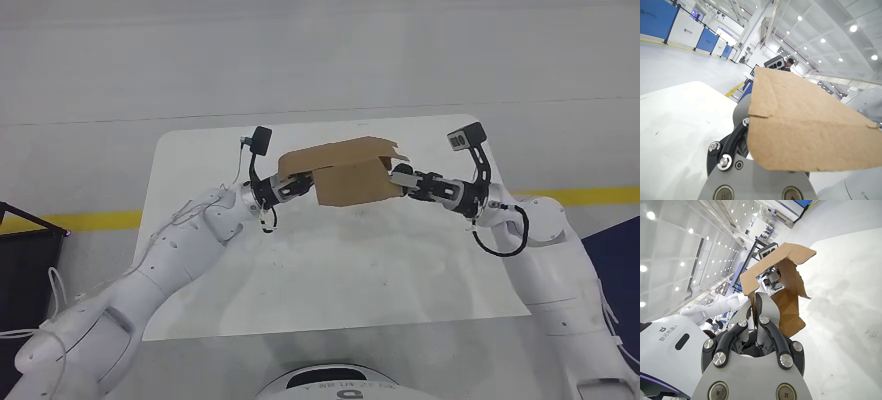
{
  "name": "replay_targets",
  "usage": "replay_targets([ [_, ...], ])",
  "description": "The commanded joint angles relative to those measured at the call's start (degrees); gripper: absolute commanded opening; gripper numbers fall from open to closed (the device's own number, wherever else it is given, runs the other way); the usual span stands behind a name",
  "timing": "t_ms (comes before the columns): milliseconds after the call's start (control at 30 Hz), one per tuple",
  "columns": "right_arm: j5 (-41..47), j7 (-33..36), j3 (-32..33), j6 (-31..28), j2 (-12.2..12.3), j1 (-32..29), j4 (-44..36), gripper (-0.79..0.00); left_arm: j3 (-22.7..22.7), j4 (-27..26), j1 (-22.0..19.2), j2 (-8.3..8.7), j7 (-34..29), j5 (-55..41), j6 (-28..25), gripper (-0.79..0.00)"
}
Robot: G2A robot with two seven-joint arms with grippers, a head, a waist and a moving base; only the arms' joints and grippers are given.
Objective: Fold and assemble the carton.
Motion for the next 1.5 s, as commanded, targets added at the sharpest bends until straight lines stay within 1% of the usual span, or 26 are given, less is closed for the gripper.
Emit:
replay_targets([
  [0, -0.19, -0.42, 0.04, -0.06, 0.0, 0.0, 0.03, -0.785, -0.09, 0.21, -0.05, -0.04, 0.02, 0.18, 0.0, -0.785],
  [33, -0.48, -0.89, 0.1, 0.04, 0.01, -0.02, 0.01, -0.785, -0.16, 0.31, -0.04, -0.07, 0.16, 0.11, 0.0, -0.785],
  [67, -0.84, -1.39, 0.11, 0.21, 0.01, -0.05, -0.14, -0.785, -0.24, 0.46, -0.06, -0.1, 0.28, 0.15, 0.0, -0.643],
  [100, -1.04, -1.74, 0.08, 0.28, 0.0, -0.08, -0.35, -0.785, -0.31, 0.7, -0.09, -0.13, 0.34, 0.36, 0.0, -0.04],
  [133, -1.17, -2.31, 0.13, 0.3, -0.01, -0.11, -0.5, -0.785, -0.34, 0.87, -0.13, -0.17, 0.39, 0.59, 0.0, 0.0],
  [233, -1.29, -4.3, 0.29, -0.03, -0.07, -0.46, -1.35, -0.785, -0.63, 1.94, -0.21, -0.3, 0.95, 0.87, 0.0, 0.0],
  [367, -2.46, -7.35, 0.96, 0.01, -0.07, -1.31, -2.6, -0.785, -1.51, 5.69, -0.7, -0.47, 2.71, 4.49, 0.0, 0.0],
  [467, -2.73, -9.8, 1.21, 0.74, -0.13, -2.02, -3.34, -0.785, -2.41, 7.61, -0.7, -0.61, 5.92, 7.98, 0.0, 0.0],
  [533, -3.08, -12.14, 1.3, 2.6, -0.2, -2.05, -3.25, -0.785, -3.21, 7.32, -0.7, -0.46, 9.03, 12.29, 0.0, 0.0],
  [633, -3.29, -15.03, 0.91, 4.96, -0.39, -1.63, -3.1, -0.785, -4.71, 5.41, 0.13, 0.32, 17.36, 22.34, 0.0, 0.0],
  [700, -3.22, -16.37, 0.54, 5.96, -0.53, -1.29, -2.96, -0.785, -5.58, 4.68, 1.08, 1.07, 24.82, 31.32, 0.0, 0.0],
  [833, -4.37, -18.79, -0.65, 7.8, -0.81, -0.48, -2.89, -0.785, -6.66, 2.63, 2.55, 2.09, 42.2, 48.56, 0.0, 0.0],
  [867, -4.71, -19.24, -1.01, 8.16, -0.89, -0.26, -2.81, -0.785, -7.1, 1.91, 2.69, 2.26, 43.89, 51.76, 0.7, 0.0],
  [967, -4.76, -20.04, -1.78, 8.69, -1.1, 0.45, -2.32, -0.785, -8.04, -1.94, 3.73, 2.69, 46.52, 58.02, 3.32, 0.0],
  [1067, -4.61, -20.18, -2.2, 8.86, -1.24, 0.88, -2.02, -0.785, -7.85, -4.85, 4.35, 3.15, 46.64, 61.09, 3.45, 0.0],
  [1200, -3.73, -19.87, -2.34, 8.67, -1.37, 1.14, -1.86, -0.785, -6.37, -3.96, 3.25, 3.05, 45.29, 63.36, 2.1, 0.0],
  [1300, -3.43, -19.61, -2.37, 8.64, -1.44, 1.21, -1.81, -0.785, -5.07, -2.56, 2.26, 2.37, 45.54, 63.13, 2.35, 0.0],
  [1467, -3.04, -18.76, -2.79, 8.69, -1.56, 1.41, -1.91, -0.785, -3.09, -1.72, 0.52, 1.39, 44.87, 63.02, 1.68, 0.0],
])
